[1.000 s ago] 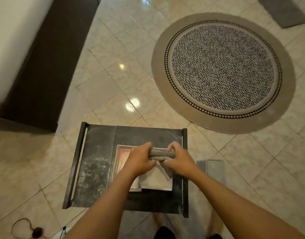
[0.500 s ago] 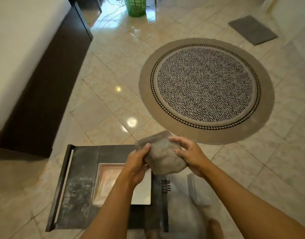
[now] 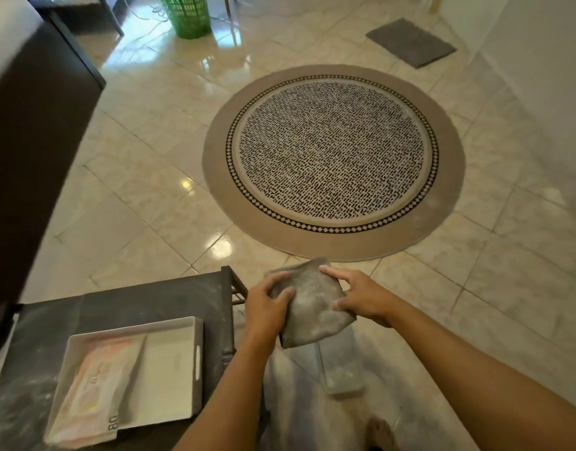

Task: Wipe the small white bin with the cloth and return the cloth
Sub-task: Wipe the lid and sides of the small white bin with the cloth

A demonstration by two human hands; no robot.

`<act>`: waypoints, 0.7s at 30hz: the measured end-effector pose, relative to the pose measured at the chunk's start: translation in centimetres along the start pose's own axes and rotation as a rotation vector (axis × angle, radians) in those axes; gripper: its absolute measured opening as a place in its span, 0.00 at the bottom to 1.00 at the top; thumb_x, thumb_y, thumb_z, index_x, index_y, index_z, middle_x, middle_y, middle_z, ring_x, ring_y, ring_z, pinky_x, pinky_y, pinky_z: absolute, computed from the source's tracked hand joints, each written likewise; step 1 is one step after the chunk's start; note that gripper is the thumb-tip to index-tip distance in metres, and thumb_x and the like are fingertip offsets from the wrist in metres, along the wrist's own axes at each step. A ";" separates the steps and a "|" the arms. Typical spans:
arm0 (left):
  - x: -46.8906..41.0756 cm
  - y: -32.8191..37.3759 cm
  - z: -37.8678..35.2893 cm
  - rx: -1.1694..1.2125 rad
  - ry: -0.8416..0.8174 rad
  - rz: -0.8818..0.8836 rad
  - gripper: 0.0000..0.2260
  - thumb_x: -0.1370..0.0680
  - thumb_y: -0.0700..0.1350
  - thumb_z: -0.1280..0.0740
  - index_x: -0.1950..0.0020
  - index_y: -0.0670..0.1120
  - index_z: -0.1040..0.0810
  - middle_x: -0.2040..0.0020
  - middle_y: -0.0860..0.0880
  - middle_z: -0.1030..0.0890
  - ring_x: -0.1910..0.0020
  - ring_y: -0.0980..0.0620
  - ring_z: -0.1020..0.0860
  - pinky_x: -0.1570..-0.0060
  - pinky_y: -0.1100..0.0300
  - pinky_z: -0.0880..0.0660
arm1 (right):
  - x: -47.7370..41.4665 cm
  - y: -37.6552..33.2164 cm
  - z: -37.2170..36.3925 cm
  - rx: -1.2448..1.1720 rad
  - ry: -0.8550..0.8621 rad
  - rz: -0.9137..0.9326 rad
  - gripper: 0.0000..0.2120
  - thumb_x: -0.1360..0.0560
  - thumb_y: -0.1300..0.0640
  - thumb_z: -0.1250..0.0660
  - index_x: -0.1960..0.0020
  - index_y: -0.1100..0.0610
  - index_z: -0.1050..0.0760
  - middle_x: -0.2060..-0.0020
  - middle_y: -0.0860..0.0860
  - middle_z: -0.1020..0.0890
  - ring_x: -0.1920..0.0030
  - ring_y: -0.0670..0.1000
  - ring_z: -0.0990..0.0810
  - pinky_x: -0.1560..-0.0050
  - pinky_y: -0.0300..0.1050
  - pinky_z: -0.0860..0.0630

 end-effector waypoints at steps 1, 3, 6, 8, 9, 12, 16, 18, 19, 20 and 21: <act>-0.7 -1.3 -1.2 -0.033 -0.073 0.009 0.21 0.25 0.40 0.27 0.33 0.51 0.23 0.37 0.51 0.23 0.42 0.53 0.24 0.40 0.48 0.22 | -0.9 1.6 0.4 0.008 0.028 -0.004 0.43 0.33 0.75 0.33 0.23 0.47 0.36 0.26 0.52 0.32 0.50 0.57 0.16 0.55 0.55 0.18; -2.1 -4.1 -3.3 -0.100 -0.207 0.063 0.33 0.29 0.42 0.24 0.26 0.49 0.31 0.33 0.49 0.29 0.36 0.49 0.28 0.38 0.48 0.24 | -2.7 4.5 0.8 0.051 0.056 -0.008 0.44 0.32 0.76 0.33 0.23 0.47 0.37 0.25 0.52 0.34 0.47 0.55 0.17 0.53 0.54 0.17; -4.1 -8.4 -5.8 -0.263 -0.303 0.051 0.45 0.32 0.40 0.21 0.21 0.48 0.42 0.27 0.48 0.35 0.31 0.46 0.33 0.35 0.51 0.27 | -5.3 8.4 0.7 0.138 0.035 -0.013 0.47 0.33 0.76 0.33 0.22 0.45 0.40 0.27 0.52 0.33 0.51 0.53 0.18 0.60 0.49 0.16; -5.4 -10.9 -7.1 -0.329 -0.305 0.015 0.47 0.33 0.38 0.22 0.21 0.48 0.45 0.26 0.47 0.38 0.29 0.46 0.35 0.35 0.51 0.28 | -6.8 10.4 0.3 0.209 0.015 0.003 0.48 0.33 0.77 0.33 0.21 0.46 0.42 0.28 0.52 0.33 0.50 0.53 0.21 0.65 0.41 0.19; -5.9 -12.0 -7.6 -0.349 -0.300 0.002 0.47 0.32 0.37 0.22 0.20 0.47 0.46 0.26 0.47 0.39 0.29 0.45 0.36 0.34 0.50 0.28 | -7.5 11.4 0.1 0.250 0.009 0.013 0.48 0.33 0.77 0.32 0.21 0.47 0.42 0.28 0.52 0.34 0.47 0.53 0.23 0.65 0.41 0.19; -7.0 -15.2 -8.8 -0.404 -0.284 -0.031 0.48 0.32 0.37 0.22 0.20 0.47 0.48 0.25 0.46 0.41 0.27 0.44 0.38 0.31 0.48 0.31 | -9.0 13.9 -0.6 0.358 0.008 0.040 0.49 0.33 0.75 0.29 0.20 0.48 0.45 0.29 0.50 0.37 0.39 0.56 0.25 0.56 0.48 0.15; -6.2 -17.1 -9.3 -0.433 -0.243 -0.089 0.49 0.33 0.36 0.22 0.20 0.47 0.48 0.25 0.47 0.41 0.27 0.44 0.38 0.31 0.45 0.31 | -8.2 15.6 -1.5 0.446 0.031 0.081 0.50 0.33 0.75 0.29 0.20 0.48 0.46 0.29 0.50 0.37 0.37 0.57 0.27 0.51 0.54 0.15; -4.2 -17.1 -9.2 -0.447 -0.216 -0.129 0.49 0.33 0.36 0.22 0.20 0.47 0.47 0.25 0.47 0.40 0.28 0.44 0.37 0.31 0.46 0.30 | -6.2 15.6 -2.0 0.478 0.044 0.108 0.50 0.32 0.75 0.29 0.20 0.48 0.47 0.28 0.50 0.38 0.34 0.57 0.29 0.49 0.55 0.16; -2.8 -17.0 -9.1 -0.451 -0.208 -0.150 0.48 0.34 0.36 0.22 0.20 0.47 0.46 0.26 0.46 0.40 0.28 0.44 0.36 0.31 0.46 0.30 | -4.7 15.5 -2.3 0.508 0.054 0.131 0.50 0.32 0.75 0.28 0.20 0.49 0.47 0.28 0.51 0.37 0.33 0.57 0.30 0.47 0.53 0.16; -1.3 -16.8 -8.9 -0.450 -0.202 -0.167 0.48 0.34 0.37 0.21 0.20 0.47 0.46 0.26 0.46 0.39 0.28 0.44 0.36 0.32 0.46 0.30 | -3.2 15.3 -2.6 0.541 0.067 0.156 0.50 0.32 0.74 0.28 0.19 0.50 0.47 0.28 0.51 0.37 0.32 0.57 0.31 0.47 0.52 0.17; 0.4 -16.7 -8.7 -0.453 -0.193 -0.184 0.48 0.34 0.37 0.21 0.20 0.47 0.45 0.26 0.46 0.39 0.29 0.44 0.36 0.32 0.46 0.29 | -1.4 15.2 -3.0 0.566 0.079 0.177 0.50 0.33 0.74 0.28 0.19 0.51 0.47 0.28 0.52 0.37 0.31 0.56 0.32 0.46 0.52 0.17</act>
Point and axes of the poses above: each hand's wrist, its own x-axis away from the middle knuckle, its own z-axis out of the back of the hand, y = z × x, the point moved 2 cm from there along -x, towards the middle knuckle
